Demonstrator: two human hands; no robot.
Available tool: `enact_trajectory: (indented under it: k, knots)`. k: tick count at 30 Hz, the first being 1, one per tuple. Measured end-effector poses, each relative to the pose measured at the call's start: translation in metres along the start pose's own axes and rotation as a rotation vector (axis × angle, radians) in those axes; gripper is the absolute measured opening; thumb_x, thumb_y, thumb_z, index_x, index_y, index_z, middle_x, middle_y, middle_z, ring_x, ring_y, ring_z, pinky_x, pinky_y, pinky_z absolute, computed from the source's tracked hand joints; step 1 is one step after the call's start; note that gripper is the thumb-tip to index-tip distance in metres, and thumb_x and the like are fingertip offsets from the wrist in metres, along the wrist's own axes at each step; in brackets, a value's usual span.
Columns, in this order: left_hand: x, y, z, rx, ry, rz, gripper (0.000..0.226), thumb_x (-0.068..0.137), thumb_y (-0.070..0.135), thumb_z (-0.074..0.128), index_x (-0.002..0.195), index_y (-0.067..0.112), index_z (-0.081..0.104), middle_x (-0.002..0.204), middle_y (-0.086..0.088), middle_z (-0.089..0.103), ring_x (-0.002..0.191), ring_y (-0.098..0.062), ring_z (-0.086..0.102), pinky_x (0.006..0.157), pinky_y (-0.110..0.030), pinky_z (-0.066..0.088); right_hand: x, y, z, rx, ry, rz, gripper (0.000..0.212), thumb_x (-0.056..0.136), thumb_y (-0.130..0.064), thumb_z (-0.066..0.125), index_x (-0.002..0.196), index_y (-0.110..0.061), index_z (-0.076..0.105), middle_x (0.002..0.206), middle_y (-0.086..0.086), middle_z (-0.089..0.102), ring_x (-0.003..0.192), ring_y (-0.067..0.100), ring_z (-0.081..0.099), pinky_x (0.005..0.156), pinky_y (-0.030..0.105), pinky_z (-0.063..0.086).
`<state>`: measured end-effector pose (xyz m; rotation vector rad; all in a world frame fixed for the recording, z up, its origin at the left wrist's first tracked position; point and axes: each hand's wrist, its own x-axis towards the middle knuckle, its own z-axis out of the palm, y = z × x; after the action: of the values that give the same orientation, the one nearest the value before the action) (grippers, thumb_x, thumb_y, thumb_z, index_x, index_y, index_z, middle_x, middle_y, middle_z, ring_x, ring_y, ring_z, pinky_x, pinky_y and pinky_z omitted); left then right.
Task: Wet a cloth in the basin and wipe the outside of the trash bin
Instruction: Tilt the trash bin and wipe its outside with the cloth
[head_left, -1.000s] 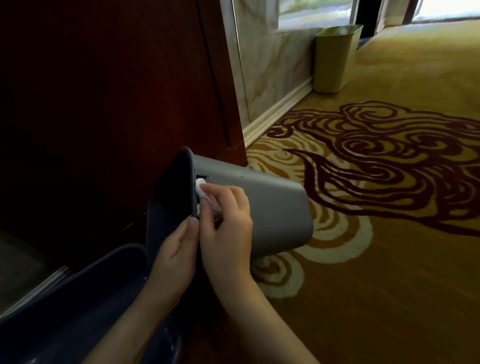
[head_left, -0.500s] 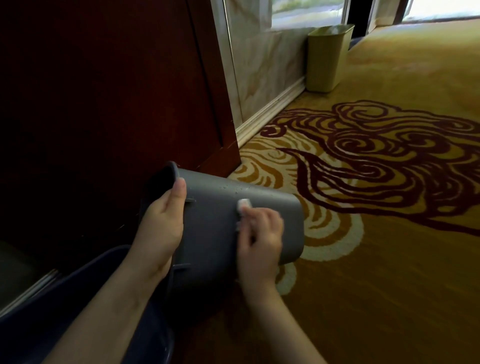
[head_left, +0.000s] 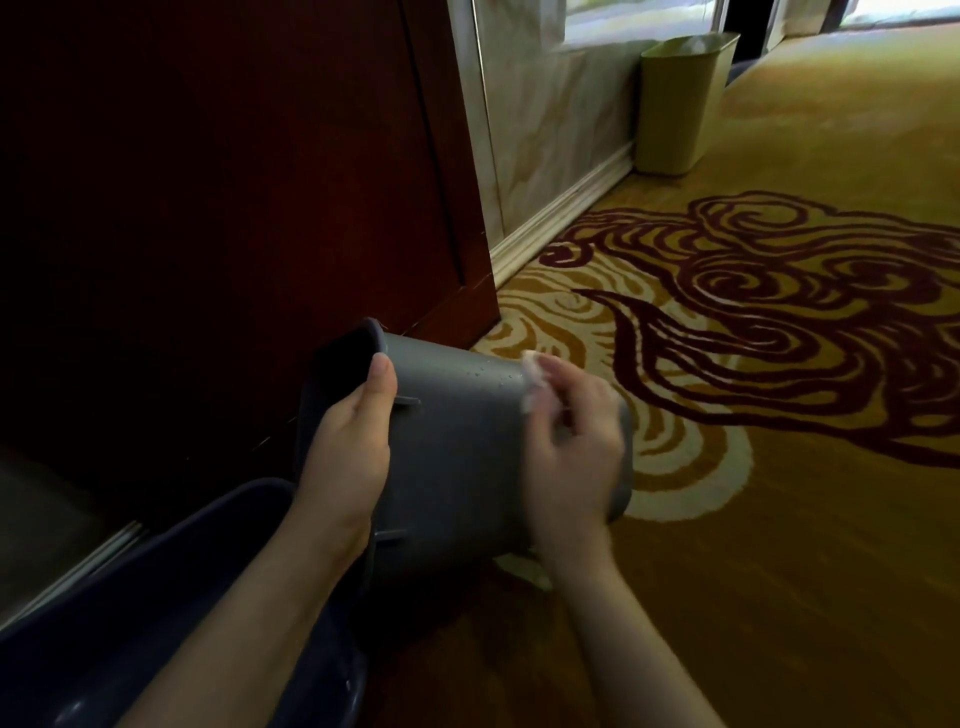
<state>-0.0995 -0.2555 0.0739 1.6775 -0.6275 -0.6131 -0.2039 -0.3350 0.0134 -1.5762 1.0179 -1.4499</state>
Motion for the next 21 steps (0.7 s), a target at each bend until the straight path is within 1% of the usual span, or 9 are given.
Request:
enact_trajectory:
  k: [3,4,6,10,12,15,17,19,21]
  knots:
    - [-0.006,0.004,0.001,-0.007,-0.057,0.078,0.039,0.079,0.057,0.039,0.082,0.038,0.073,0.081,0.009,0.076,0.075,-0.006,0.072,0.056,-0.020,0.053,-0.022,-0.047,0.032,0.044,-0.149,-0.206,0.030,0.091,-0.021,0.047,0.119,-0.019,0.058,0.109,-0.001,0.056,0.097,0.003,0.053,0.083,0.017,0.047]
    - [-0.008,0.005,0.001,-0.006,-0.067,0.103,0.037,0.081,0.056,0.038,0.080,0.041,0.073,0.081,0.011,0.076,0.076,-0.005,0.072,0.056,-0.017,0.053,-0.024,-0.050,0.037,0.032,-0.156,-0.241,0.029,0.091,-0.020,0.048,0.118,-0.017,0.060,0.107,0.001,0.056,0.097,0.007,0.053,0.083,0.019,0.047]
    - [-0.009,0.004,0.000,-0.027,-0.074,0.079,0.040,0.078,0.058,0.040,0.083,0.037,0.073,0.085,0.008,0.077,0.080,-0.008,0.072,0.059,-0.019,0.054,-0.020,-0.043,0.038,-0.022,-0.138,-0.244,0.028,0.090,-0.018,0.050,0.114,-0.014,0.063,0.104,0.003,0.057,0.097,0.011,0.051,0.085,0.020,0.044]
    - [-0.009,-0.002,-0.002,-0.058,-0.071,-0.023,0.044,0.073,0.063,0.045,0.081,0.031,0.074,0.086,0.005,0.077,0.080,-0.011,0.073,0.062,-0.025,0.055,0.000,0.009,0.019,-0.156,-0.098,-0.152,0.026,0.089,-0.016,0.051,0.112,-0.018,0.063,0.103,-0.002,0.054,0.097,0.008,0.048,0.086,0.022,0.043]
    - [-0.009,-0.001,-0.003,-0.076,-0.084,-0.034,0.044,0.073,0.061,0.046,0.081,0.028,0.074,0.087,0.006,0.078,0.082,-0.009,0.073,0.059,-0.021,0.056,0.012,0.043,0.003,-0.232,-0.035,-0.047,0.026,0.090,-0.015,0.050,0.113,-0.019,0.063,0.104,-0.006,0.049,0.097,0.007,0.046,0.087,0.024,0.044]
    - [-0.009,0.003,-0.004,-0.132,-0.142,-0.083,0.043,0.076,0.055,0.048,0.085,0.023,0.074,0.089,0.002,0.078,0.084,-0.011,0.073,0.058,-0.020,0.057,0.031,0.087,-0.020,-0.284,0.036,0.205,0.026,0.093,-0.012,0.048,0.116,-0.014,0.061,0.107,-0.001,0.049,0.105,0.018,0.049,0.090,0.029,0.043]
    - [-0.010,0.007,-0.005,-0.171,-0.200,-0.107,0.040,0.078,0.049,0.049,0.083,0.019,0.075,0.090,-0.001,0.078,0.083,-0.012,0.073,0.057,-0.020,0.056,0.042,0.100,-0.033,-0.317,0.044,0.302,0.026,0.095,-0.012,0.047,0.117,-0.011,0.061,0.110,0.005,0.051,0.107,0.023,0.050,0.090,0.029,0.041]
    - [-0.012,0.011,-0.006,-0.198,-0.271,-0.119,0.037,0.079,0.042,0.050,0.079,0.019,0.078,0.089,-0.001,0.078,0.082,-0.012,0.073,0.057,-0.018,0.055,0.047,0.091,-0.035,-0.346,0.069,0.272,0.025,0.094,-0.012,0.048,0.116,-0.012,0.062,0.111,0.005,0.053,0.107,0.021,0.051,0.086,0.023,0.039]
    - [-0.011,0.015,-0.008,-0.236,-0.319,-0.145,0.034,0.079,0.036,0.051,0.078,0.017,0.079,0.090,-0.005,0.078,0.084,-0.014,0.073,0.058,-0.019,0.056,0.043,0.057,-0.024,-0.293,0.056,0.154,0.025,0.093,-0.016,0.049,0.114,-0.018,0.062,0.107,-0.004,0.050,0.101,0.014,0.053,0.079,0.017,0.041]
